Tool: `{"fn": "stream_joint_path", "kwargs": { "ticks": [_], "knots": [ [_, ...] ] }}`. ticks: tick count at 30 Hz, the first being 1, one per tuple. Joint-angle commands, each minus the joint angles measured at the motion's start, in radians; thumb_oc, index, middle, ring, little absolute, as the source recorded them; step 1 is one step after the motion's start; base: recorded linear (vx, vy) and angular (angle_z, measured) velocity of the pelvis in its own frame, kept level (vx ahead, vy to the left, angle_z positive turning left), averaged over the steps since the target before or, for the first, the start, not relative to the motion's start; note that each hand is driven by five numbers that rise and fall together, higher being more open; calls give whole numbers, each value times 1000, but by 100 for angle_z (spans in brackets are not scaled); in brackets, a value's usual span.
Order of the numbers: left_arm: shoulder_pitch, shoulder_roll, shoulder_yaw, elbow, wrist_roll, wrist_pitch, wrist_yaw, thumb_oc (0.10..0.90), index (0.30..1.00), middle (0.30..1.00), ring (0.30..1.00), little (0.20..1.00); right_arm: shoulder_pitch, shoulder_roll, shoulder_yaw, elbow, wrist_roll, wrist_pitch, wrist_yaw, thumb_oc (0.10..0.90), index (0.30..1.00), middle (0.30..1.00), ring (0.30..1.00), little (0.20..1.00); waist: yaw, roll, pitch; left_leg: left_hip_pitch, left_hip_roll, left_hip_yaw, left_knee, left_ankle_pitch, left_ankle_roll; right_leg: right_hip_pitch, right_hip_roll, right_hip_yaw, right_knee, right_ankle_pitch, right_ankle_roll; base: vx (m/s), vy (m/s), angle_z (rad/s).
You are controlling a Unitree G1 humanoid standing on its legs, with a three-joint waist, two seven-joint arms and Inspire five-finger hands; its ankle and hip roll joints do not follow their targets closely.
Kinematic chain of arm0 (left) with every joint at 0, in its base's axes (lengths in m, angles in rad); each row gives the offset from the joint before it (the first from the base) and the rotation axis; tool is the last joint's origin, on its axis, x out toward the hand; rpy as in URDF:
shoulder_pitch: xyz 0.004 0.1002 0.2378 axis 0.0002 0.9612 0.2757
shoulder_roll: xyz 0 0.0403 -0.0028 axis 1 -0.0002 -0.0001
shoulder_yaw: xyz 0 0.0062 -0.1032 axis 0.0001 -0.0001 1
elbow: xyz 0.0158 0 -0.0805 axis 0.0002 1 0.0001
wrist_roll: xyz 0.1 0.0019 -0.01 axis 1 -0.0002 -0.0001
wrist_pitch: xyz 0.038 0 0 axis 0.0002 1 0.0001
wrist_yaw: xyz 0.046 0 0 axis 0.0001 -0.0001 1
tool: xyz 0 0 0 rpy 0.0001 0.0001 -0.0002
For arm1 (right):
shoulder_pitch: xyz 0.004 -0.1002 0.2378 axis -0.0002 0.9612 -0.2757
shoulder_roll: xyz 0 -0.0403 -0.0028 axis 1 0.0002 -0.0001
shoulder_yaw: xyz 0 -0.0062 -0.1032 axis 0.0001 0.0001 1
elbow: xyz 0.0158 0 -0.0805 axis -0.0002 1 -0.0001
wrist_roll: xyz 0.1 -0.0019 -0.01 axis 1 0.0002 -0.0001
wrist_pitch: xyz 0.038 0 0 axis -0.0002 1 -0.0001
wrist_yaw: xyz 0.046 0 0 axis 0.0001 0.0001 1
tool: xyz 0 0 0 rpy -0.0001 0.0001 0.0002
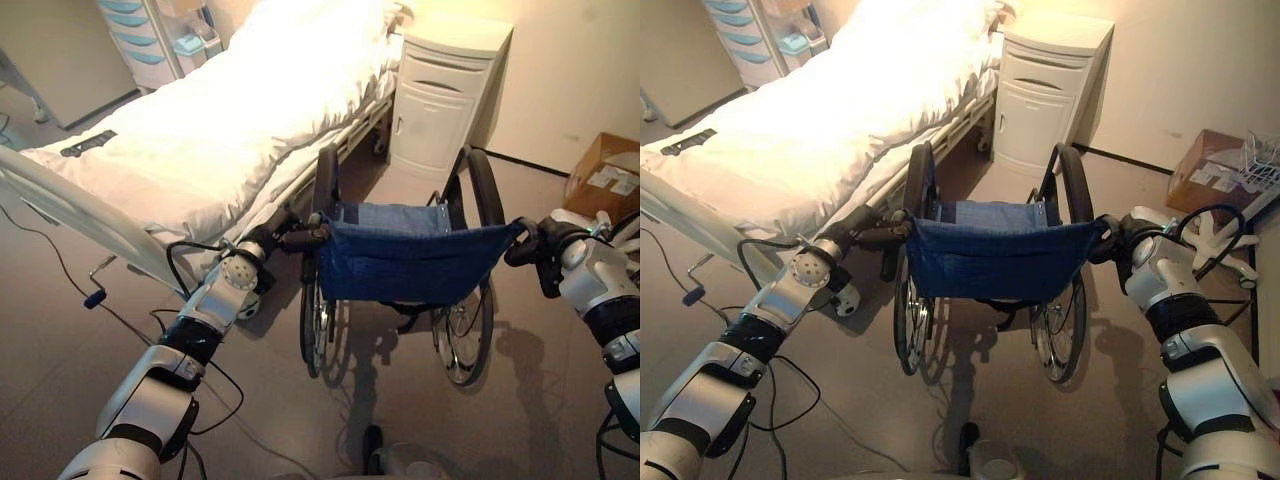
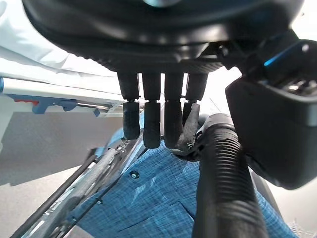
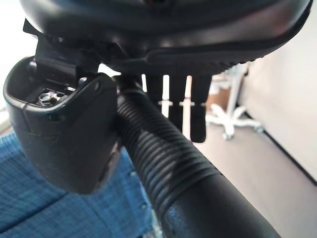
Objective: Push the wheelchair next to the bed
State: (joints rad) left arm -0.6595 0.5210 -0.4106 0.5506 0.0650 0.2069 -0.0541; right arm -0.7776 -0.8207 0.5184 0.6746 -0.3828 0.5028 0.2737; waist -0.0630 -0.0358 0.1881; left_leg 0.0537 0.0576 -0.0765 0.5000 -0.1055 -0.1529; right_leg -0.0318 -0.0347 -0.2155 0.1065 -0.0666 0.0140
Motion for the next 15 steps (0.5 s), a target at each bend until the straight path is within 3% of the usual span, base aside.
{"fn": "stream_joint_path", "kwargs": {
  "ticks": [1,3,4,6,7,10,11,12,15],
  "knots": [
    [44,-2,-42,64,54,43,-3,400,300,300,300,300,-37,77,132,-120,36,-152,38,400,300,300,300,300,49,-33,58,-72,26,29,-32,279,72,72,-29,104,8,80,15,304,63,-16],
    [58,10,-38,43,63,44,-2,400,300,300,300,300,-38,103,119,-117,49,-126,37,400,300,300,300,300,93,-8,105,-179,16,31,-154,322,67,154,5,137,2,44,19,424,185,-34],
    [63,17,-35,33,58,56,5,400,300,300,300,300,-38,120,115,-116,47,-128,41,400,300,300,300,300,120,15,116,-242,11,9,-261,371,58,199,29,162,-10,29,20,558,277,-71],
    [76,32,-24,23,54,68,13,400,300,300,300,300,-50,135,114,-109,38,-143,52,400,300,300,300,300,161,27,131,-277,1,-16,-393,405,52,257,33,204,-28,14,27,452,281,-86],
    [77,44,-9,19,55,74,9,400,300,300,300,300,-68,125,116,-105,32,-166,70,400,300,300,300,300,175,30,135,-269,1,-8,-448,395,54,280,22,217,-29,-2,37,323,329,-115],
    [74,61,0,43,10,76,10,400,300,300,300,300,-48,124,102,-106,33,-181,91,400,300,300,300,300,163,30,97,-222,-28,30,-392,245,95,263,-35,187,8,-15,72,286,340,-103],
    [75,62,1,49,30,66,7,400,300,300,300,300,-40,125,101,-110,26,-179,89,400,300,300,300,300,163,31,91,-214,-30,30,-390,235,98,259,-41,182,8,-16,76,365,338,-62],
    [84,92,10,40,17,78,10,400,300,300,300,300,-18,128,98,-134,14,-184,79,400,300,300,300,300,169,24,74,-165,-36,38,-415,211,111,259,-77,151,6,3,106,300,244,-52],
    [91,105,27,36,20,97,39,400,300,300,300,300,-8,156,99,-140,24,-210,31,400,300,300,300,300,189,15,46,-127,-47,53,-463,203,124,244,-125,114,-3,32,141,215,210,-62]
  ]
}}
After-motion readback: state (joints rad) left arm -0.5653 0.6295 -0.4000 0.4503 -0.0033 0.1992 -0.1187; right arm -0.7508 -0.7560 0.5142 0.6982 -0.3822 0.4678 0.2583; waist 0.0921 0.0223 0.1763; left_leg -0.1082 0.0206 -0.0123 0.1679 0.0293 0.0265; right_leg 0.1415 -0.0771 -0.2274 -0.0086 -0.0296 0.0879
